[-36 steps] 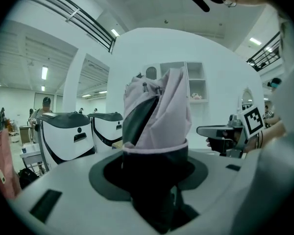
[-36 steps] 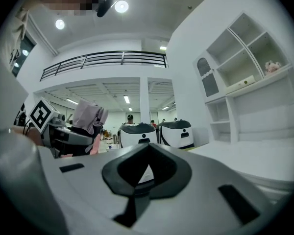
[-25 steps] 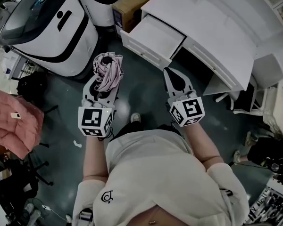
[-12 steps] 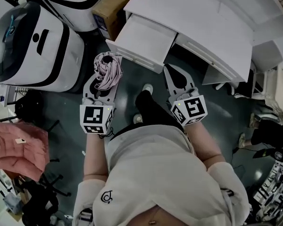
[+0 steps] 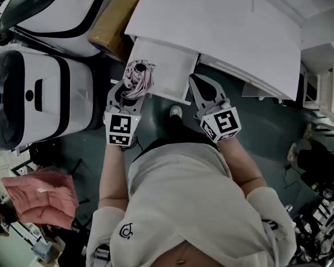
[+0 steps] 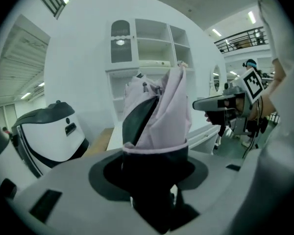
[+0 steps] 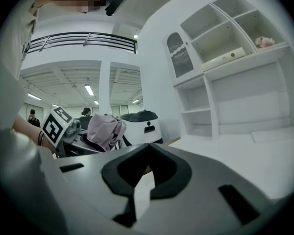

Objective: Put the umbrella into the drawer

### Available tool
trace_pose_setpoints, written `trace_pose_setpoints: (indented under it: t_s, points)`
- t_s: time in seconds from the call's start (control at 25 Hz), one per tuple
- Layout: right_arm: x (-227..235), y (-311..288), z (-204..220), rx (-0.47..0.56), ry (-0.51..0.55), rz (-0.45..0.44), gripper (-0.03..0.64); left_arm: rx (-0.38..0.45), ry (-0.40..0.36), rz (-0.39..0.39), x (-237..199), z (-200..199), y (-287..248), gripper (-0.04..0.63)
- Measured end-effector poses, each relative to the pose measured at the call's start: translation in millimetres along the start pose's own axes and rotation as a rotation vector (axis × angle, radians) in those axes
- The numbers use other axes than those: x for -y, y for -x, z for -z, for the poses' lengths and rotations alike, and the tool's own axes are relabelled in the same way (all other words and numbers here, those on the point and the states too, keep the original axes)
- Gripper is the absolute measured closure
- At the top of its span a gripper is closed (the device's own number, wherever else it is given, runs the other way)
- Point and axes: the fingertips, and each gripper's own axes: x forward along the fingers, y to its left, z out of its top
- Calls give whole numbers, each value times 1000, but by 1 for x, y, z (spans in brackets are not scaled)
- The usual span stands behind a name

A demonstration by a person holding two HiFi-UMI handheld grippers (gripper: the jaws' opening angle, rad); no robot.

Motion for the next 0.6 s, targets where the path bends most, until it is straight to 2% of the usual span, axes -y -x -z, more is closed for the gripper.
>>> trace_pose_setpoints:
  t_s: [0.24,0.36,0.48,0.6]
  points:
    - [41,-31,21,-48,-44,16,611,-152,-95,165,8,21,-89,374]
    - [57,-34,36,-83,-110,69,611,-236,-146,268,17,35,-120,373]
    - [71,-34,51,-113,-151,122,611,-287,-175,355,26,46,-147,373]
    - [87,-34,60,-118,-173,184,611,-340,-244,426,30,58,-175,371]
